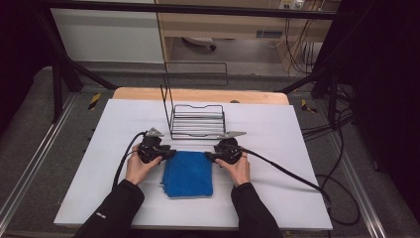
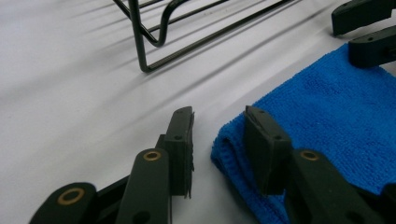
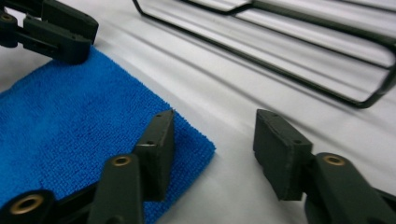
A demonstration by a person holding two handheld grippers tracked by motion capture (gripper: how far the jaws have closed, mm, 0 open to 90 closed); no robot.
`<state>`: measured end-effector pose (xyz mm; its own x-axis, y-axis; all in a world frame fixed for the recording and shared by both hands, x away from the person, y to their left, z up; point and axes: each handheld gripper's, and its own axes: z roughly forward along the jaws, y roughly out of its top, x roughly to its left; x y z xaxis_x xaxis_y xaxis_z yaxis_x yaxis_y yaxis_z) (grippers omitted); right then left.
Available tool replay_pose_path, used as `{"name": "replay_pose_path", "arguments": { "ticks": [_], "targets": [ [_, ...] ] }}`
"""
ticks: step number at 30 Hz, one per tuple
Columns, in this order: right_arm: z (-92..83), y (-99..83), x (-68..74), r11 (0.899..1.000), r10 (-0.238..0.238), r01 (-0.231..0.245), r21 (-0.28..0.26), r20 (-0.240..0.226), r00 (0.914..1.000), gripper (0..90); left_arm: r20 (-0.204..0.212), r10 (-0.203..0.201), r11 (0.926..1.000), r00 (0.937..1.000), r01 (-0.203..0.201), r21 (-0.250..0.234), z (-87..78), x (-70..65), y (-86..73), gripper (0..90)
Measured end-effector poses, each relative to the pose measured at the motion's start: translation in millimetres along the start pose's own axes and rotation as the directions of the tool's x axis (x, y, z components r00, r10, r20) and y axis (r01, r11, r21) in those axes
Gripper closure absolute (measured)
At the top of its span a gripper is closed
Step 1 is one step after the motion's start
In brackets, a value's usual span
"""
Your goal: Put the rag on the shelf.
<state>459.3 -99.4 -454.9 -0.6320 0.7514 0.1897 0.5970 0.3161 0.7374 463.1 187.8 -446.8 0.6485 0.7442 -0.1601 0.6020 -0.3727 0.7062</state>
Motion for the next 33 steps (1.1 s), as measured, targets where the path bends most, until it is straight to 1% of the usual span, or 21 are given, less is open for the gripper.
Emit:
{"name": "replay_pose_path", "arguments": {
  "ticks": [2,4,6,7,9,12,15,19,23,25,27,29,31,33],
  "targets": [
    [1.7,0.6,1.3,1.000,-0.012,0.012,0.004,0.001,0.9999,54.6,0.012,-0.002,1.0000,0.9999,0.002,0.002,2.0,-0.9,-0.2,65.3],
    [1.9,1.4,1.8,1.000,-0.006,0.006,0.009,-0.008,0.9999,57.5,0.012,0.002,1.0000,0.9999,-0.002,0.007,3.3,-2.8,-0.3,66.0],
    [1.5,1.4,1.9,1.000,-0.003,0.003,0.015,-0.011,0.9999,60.0,0.027,0.002,0.9999,0.9996,-0.002,0.017,3.4,-4.6,-0.3,68.6],
    [1.5,1.2,2.1,1.000,-0.003,0.003,0.017,-0.013,0.9999,61.0,0.022,0.005,0.9998,0.9998,-0.005,0.017,3.5,-5.8,-0.5,68.8],
    [1.2,1.0,2.8,1.000,0.001,-0.001,0.021,-0.016,0.9999,63.1,0.021,-0.005,0.9997,0.9998,0.005,0.022,3.3,-6.9,-0.4,70.1],
    [0.9,1.1,2.8,0.999,0.007,-0.006,0.032,-0.029,0.9995,68.1,0.035,-0.007,0.9993,0.9994,0.006,0.037,2.5,-7.6,-0.3,75.1],
    [0.8,1.3,2.8,0.999,0.013,-0.011,0.044,-0.044,0.9989,74.7,0.039,-0.012,0.9990,0.9992,0.010,0.045,2.1,-8.7,-0.4,79.5],
    [1.2,1.8,2.0,0.998,0.031,-0.027,0.058,-0.071,0.9970,83.5,0.024,-0.010,0.9989,0.9997,0.009,0.046,1.5,-11.8,-0.3,82.8],
    [-0.7,3.4,1.2,0.998,0.037,-0.032,0.061,-0.078,0.9963,86.4,0.023,-0.024,0.9988,0.9995,0.023,0.043,-0.4,-12.2,0.0,84.4],
    [-2.7,4.1,1.8,0.998,0.033,-0.029,0.050,-0.078,0.9964,86.6,0.032,-0.040,0.9988,0.9987,0.039,0.029,-3.3,-11.3,0.4,84.7],
    [-6.5,5.1,3.2,0.999,0.029,-0.026,0.033,-0.079,0.9965,86.7,0.037,-0.045,0.9990,0.9983,0.045,0.006,-8.4,-11.2,1.6,84.8],
    [-11.5,6.8,5.1,1.000,0.024,-0.023,0.010,-0.077,0.9968,86.7,0.042,-0.036,0.9991,0.9985,0.037,-0.021,-14.6,-12.9,3.0,84.9],
    [-17.8,8.8,6.7,1.000,0.019,-0.020,-0.015,-0.080,0.9966,86.6,0.037,-0.020,0.9986,0.9991,0.022,-0.048,-20.6,-16.6,4.0,84.8],
    [-23.8,10.4,8.5,0.999,0.010,-0.013,-0.040,-0.081,0.9967,86.7,0.037,-0.009,0.9979,0.9993,0.011,-0.063,-26.5,-19.4,4.6,84.8]
  ]
}}
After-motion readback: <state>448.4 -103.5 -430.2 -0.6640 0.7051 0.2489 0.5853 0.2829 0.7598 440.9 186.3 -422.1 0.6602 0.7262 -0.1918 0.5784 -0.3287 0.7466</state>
